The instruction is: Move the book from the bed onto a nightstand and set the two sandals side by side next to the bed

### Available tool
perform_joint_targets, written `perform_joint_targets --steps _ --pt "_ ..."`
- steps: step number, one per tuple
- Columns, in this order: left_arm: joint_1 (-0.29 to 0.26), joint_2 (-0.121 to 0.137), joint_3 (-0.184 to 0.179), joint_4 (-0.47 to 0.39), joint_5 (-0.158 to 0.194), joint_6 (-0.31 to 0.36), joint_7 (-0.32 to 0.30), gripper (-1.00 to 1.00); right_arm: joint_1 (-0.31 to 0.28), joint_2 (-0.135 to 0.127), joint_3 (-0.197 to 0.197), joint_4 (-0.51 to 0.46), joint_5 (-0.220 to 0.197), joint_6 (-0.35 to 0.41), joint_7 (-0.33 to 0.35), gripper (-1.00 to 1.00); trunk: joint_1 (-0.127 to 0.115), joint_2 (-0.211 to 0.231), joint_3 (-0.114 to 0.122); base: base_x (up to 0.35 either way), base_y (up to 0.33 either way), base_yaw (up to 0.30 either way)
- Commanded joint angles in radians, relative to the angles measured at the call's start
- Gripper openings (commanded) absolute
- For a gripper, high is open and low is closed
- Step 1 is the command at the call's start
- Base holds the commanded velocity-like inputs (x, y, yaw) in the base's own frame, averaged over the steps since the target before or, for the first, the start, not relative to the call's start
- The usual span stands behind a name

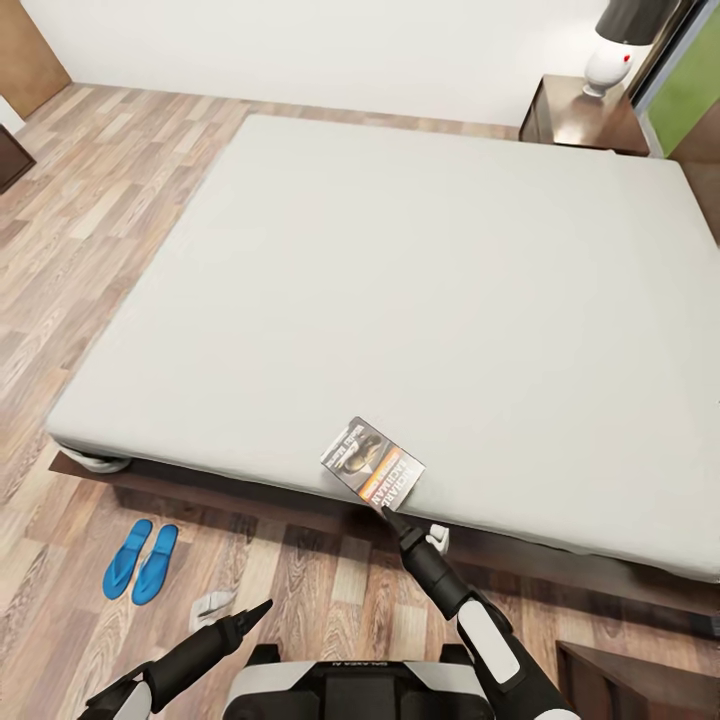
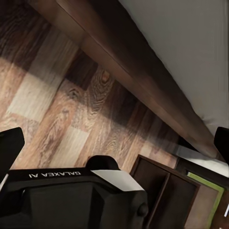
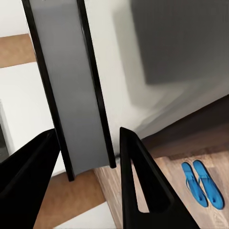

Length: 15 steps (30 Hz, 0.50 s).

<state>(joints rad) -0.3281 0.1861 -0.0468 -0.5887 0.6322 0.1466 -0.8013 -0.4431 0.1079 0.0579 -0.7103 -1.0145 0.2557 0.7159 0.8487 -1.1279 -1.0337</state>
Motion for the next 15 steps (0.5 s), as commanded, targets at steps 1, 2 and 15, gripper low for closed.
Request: perform_joint_targets --steps 1,2,15 --pt "0.000 0.001 -0.004 0.000 0.011 0.009 -0.001 1.00 0.000 0.000 0.001 0.000 -0.011 0.009 0.000 -1.00 -0.004 0.007 0.003 0.000 0.000 0.000" --pt "0.000 0.001 -0.004 0.000 0.011 0.008 -0.001 1.00 0.000 -0.001 0.003 -0.004 -0.011 0.020 -0.001 -1.00 -0.008 0.014 0.006 0.000 0.000 0.000" --pt "0.000 -0.011 -0.005 -0.002 0.009 0.007 0.000 1.00 0.000 -0.293 0.004 -0.082 -0.010 0.607 0.007 -1.00 -0.058 0.105 0.047 0.000 0.000 0.000"
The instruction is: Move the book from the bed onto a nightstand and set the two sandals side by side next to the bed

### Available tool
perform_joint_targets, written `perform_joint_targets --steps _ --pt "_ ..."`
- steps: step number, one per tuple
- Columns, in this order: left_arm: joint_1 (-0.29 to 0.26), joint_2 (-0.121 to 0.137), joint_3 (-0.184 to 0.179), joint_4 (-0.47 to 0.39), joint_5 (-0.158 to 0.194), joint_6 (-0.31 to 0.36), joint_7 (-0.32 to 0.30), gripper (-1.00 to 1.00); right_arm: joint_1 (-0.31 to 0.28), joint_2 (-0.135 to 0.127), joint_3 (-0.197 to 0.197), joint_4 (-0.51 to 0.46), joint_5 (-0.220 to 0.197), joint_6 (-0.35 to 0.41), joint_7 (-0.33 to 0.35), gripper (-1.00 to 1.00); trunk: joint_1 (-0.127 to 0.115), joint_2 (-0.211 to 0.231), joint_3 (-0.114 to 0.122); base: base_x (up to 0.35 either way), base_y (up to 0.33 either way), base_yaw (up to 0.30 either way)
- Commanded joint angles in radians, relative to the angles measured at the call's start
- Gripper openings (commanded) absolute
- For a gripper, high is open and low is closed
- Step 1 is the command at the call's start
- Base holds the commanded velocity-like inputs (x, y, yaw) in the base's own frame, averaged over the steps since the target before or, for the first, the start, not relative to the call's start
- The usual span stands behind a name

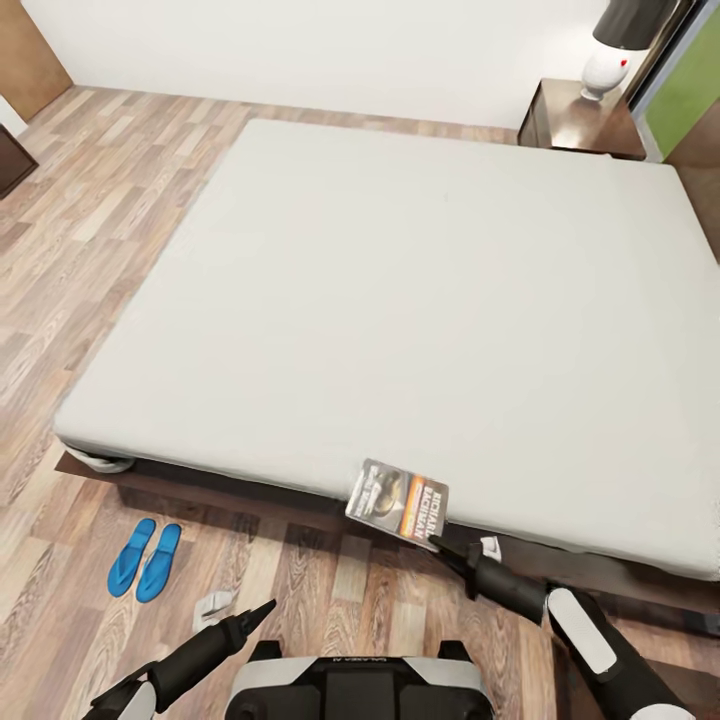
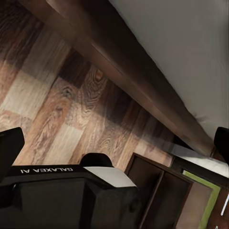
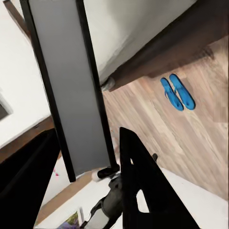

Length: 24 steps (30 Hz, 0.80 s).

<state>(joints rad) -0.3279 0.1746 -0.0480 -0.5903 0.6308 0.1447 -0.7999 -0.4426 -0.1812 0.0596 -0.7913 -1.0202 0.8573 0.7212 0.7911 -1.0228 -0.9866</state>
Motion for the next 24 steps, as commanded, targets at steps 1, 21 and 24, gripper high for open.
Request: perform_joint_targets --steps 1,21,24 --pt "0.000 0.001 -0.004 0.000 0.010 0.009 -0.001 1.00 0.000 -0.047 0.004 -0.015 -0.004 0.016 0.002 -1.00 -0.004 0.007 0.003 0.000 0.000 0.000" --pt "0.000 0.000 -0.004 0.000 0.009 0.009 -0.001 1.00 0.007 -0.339 0.000 0.035 0.049 0.101 0.142 -1.00 -0.080 0.147 0.065 0.000 0.000 0.000" --pt "0.000 0.000 -0.004 0.000 0.009 0.009 0.000 1.00 0.007 -0.345 0.003 0.034 0.051 0.101 0.141 -1.00 -0.092 0.168 0.075 0.000 0.000 0.000"
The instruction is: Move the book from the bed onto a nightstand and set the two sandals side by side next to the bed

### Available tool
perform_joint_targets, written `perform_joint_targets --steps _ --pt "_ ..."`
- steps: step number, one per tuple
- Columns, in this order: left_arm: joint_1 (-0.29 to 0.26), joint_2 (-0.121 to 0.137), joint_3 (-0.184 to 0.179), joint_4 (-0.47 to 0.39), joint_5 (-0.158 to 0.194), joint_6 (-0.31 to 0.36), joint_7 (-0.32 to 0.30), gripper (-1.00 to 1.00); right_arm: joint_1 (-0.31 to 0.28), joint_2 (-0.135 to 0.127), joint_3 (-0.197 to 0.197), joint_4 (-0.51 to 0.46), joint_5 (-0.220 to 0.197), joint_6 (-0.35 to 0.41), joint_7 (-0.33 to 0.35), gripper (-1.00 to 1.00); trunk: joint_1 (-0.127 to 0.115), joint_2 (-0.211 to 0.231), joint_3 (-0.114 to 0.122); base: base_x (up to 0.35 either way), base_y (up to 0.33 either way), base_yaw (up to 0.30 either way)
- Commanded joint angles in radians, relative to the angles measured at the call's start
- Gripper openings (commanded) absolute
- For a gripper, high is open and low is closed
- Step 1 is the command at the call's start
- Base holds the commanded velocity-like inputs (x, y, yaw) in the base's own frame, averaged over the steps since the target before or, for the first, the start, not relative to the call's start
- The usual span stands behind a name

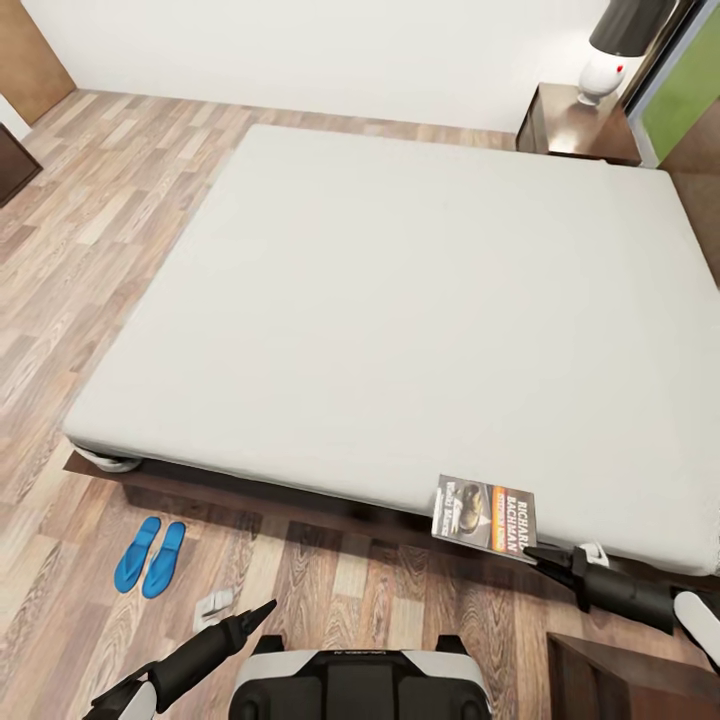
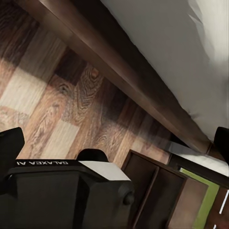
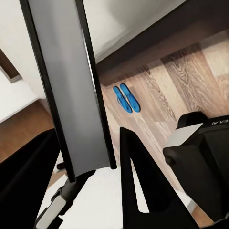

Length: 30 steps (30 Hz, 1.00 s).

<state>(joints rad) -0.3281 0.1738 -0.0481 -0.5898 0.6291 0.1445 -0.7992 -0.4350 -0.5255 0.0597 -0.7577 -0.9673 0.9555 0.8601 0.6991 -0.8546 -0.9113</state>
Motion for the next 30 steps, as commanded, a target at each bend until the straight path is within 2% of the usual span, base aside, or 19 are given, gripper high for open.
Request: perform_joint_targets --steps 1,23,30 --pt "0.000 0.001 -0.004 0.000 0.011 0.009 -0.001 1.00 -0.001 -0.002 0.002 0.001 -0.002 0.003 0.002 -1.00 -0.004 0.007 0.003 0.000 0.000 0.000" --pt "0.000 0.001 -0.004 0.000 0.011 0.009 0.001 1.00 -0.001 -0.004 0.003 0.009 -0.002 0.002 0.001 -1.00 -0.088 0.161 0.072 0.000 0.000 0.000" --pt "0.000 0.001 -0.004 0.001 0.011 0.009 0.003 1.00 -0.001 0.003 0.005 0.010 -0.001 -0.016 -0.001 -1.00 -0.115 0.210 0.094 0.000 0.000 0.000"
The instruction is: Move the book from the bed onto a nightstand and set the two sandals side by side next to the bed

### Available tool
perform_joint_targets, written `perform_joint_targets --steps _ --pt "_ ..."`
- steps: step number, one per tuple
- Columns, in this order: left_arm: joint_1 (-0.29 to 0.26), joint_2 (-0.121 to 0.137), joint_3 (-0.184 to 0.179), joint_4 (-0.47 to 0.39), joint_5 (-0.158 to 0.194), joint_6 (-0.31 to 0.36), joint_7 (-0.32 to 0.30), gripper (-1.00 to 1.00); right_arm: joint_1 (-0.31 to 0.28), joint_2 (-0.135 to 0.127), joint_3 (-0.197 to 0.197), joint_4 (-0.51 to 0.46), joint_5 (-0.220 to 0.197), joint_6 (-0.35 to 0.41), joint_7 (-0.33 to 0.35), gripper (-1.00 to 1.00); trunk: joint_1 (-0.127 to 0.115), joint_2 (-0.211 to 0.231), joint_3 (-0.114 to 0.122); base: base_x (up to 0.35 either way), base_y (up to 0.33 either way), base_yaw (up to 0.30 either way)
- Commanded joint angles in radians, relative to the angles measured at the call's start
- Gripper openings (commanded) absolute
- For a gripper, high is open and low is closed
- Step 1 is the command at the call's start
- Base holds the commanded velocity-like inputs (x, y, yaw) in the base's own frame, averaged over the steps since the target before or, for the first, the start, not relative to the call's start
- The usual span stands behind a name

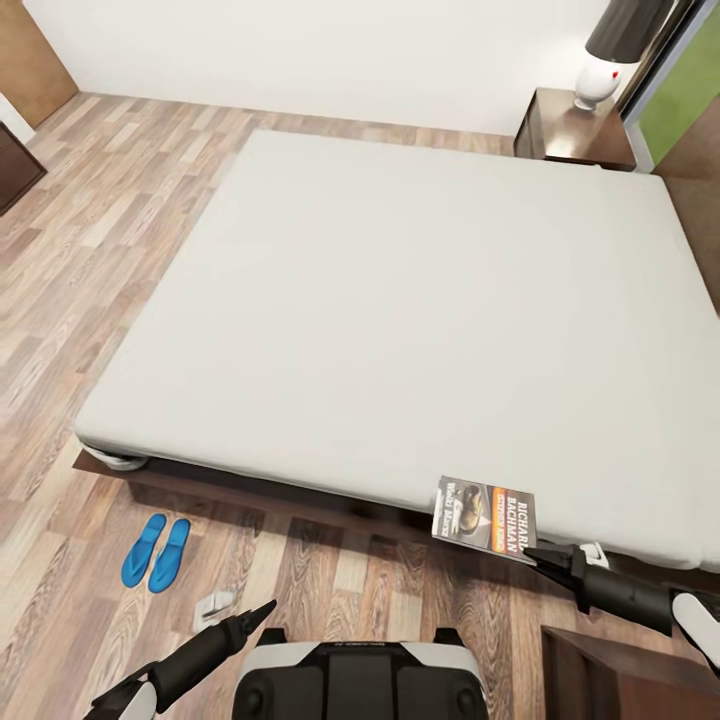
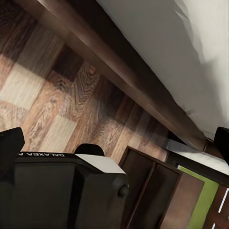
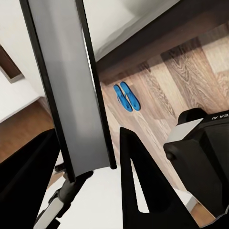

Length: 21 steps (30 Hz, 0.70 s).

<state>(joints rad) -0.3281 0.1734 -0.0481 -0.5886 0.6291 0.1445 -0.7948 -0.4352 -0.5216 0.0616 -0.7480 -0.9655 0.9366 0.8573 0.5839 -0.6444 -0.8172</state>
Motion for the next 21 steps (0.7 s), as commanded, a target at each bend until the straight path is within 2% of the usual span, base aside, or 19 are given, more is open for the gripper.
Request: perform_joint_targets --steps 1,21 --pt "0.000 0.001 -0.004 0.000 0.011 0.009 -0.001 1.00 -0.001 -0.001 0.003 0.001 -0.003 0.003 0.002 -1.00 -0.004 0.006 0.003 0.000 0.000 0.000" --pt "0.000 0.001 -0.004 0.000 0.011 0.009 -0.001 1.00 0.000 -0.007 -0.005 0.030 -0.007 0.002 0.005 -1.00 -0.080 0.146 0.065 0.000 0.000 0.000"
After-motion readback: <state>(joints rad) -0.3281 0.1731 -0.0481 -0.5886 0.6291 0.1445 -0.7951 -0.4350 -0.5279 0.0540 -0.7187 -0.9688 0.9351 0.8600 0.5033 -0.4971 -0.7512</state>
